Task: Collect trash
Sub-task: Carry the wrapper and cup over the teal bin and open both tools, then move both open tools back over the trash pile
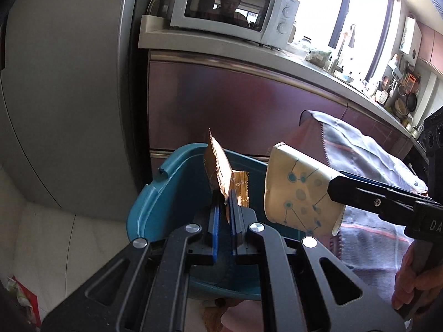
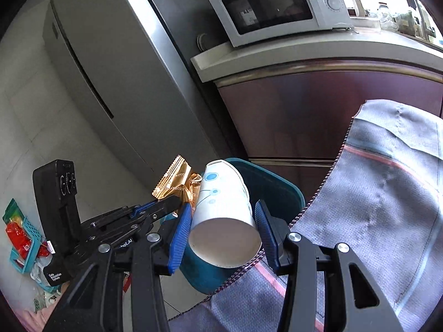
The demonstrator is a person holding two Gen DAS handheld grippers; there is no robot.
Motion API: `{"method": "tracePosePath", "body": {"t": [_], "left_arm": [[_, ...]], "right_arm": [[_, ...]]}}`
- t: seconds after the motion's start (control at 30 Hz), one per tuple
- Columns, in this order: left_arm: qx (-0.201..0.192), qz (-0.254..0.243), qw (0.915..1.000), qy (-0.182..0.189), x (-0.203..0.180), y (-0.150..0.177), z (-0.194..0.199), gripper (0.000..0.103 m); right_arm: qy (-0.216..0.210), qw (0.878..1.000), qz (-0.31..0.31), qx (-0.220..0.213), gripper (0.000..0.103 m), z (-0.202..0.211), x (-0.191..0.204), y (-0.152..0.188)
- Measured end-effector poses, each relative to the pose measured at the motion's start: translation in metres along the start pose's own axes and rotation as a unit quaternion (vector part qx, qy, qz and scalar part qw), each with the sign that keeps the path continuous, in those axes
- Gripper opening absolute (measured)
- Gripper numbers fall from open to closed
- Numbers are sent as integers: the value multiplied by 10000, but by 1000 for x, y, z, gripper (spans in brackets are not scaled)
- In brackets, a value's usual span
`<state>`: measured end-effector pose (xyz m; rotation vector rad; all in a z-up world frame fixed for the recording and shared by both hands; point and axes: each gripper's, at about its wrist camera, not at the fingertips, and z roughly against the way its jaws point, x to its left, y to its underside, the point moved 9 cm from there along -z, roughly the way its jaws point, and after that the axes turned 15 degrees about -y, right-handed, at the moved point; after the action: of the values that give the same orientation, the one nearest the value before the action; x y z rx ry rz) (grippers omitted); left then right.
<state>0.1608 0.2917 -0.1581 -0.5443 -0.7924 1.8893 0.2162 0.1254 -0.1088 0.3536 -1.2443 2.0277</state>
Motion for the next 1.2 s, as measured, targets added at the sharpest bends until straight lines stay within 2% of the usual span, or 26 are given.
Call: {"method": "tracePosePath", "body": {"t": [0.1,0.3,0.53,0.73,0.87,1.0,1.2], "left_arm": [[100,-106,9998,-106,-4,6,-16,7],[282,-349,9989,-128,-17,17,-39,15],[112,-384,9992,18,-32,20,-23,15],[-376,-498,9972,405,-53,5,26,21],[-671,-632,9926,794,-79,-6,60,21],[-885,-802,9850,1244,-112,-7,92,25],[-959,-1228,9672,2007,-181,5,132,29]], "right_arm": [[85,9997,-212,129,45,-10,-8,4],[127,9997,-190,63,45,-4,-10,6],[49,9999,-99,-78,46,25,-11,13],[12,9991,94,-423,51,78,-5,17],[103,9972,176,-722,54,124,-6,21],[284,9943,169,-1012,56,170,-12,34],[838,9873,-41,-1352,58,233,-37,63]]}}
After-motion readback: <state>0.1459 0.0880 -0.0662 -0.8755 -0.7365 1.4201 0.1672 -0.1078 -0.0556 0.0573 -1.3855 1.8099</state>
